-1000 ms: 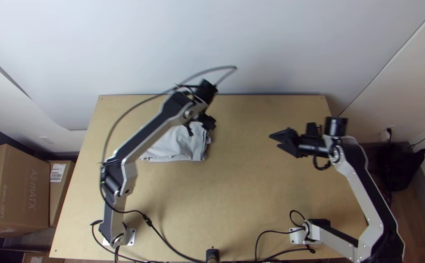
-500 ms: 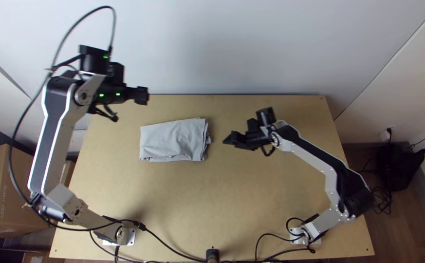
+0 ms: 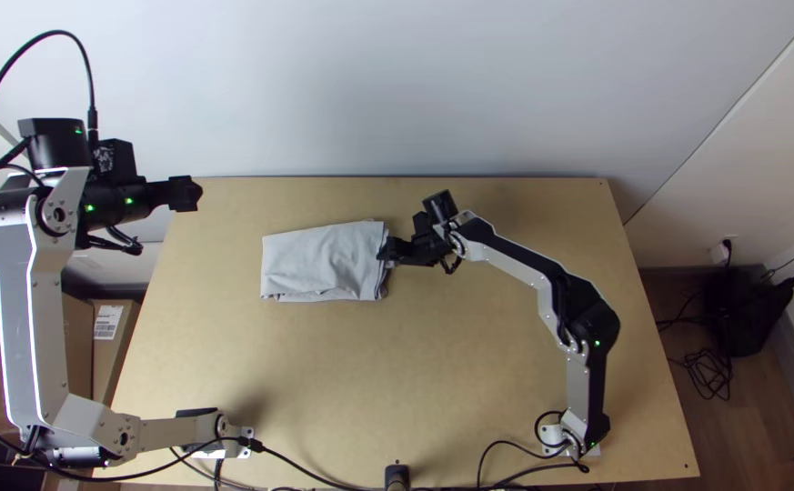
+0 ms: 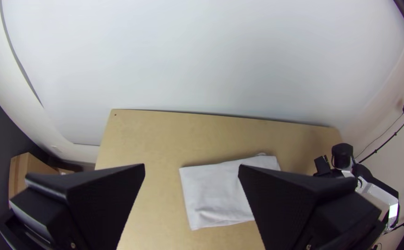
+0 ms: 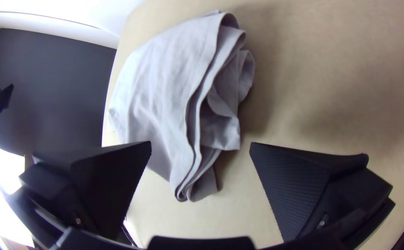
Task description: Fold the t-shirt
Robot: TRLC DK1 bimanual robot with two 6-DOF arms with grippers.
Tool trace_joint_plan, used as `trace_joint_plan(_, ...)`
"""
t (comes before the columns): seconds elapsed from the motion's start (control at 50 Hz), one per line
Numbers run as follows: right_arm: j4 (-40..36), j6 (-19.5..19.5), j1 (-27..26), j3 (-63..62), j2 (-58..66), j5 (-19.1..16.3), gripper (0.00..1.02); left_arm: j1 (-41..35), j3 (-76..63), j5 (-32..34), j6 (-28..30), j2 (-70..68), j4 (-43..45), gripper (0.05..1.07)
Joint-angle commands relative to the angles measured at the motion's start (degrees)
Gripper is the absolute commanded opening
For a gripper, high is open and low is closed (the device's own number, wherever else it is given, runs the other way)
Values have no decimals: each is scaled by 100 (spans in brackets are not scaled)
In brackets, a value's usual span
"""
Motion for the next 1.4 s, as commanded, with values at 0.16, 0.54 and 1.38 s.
trace_joint_plan(0.16,23,-5,175,1114,1062,14,98,434,-16,90,333,-317,-208,103)
trace_joint_plan(0.54,-249,197,474,2494,2082,-38,67,987,133,90,693,-466,-472,102)
trace_joint_plan(1.38,340,-823,-3244,-758,-1,-293,2,1172,-78,486,754,-387,-287,102)
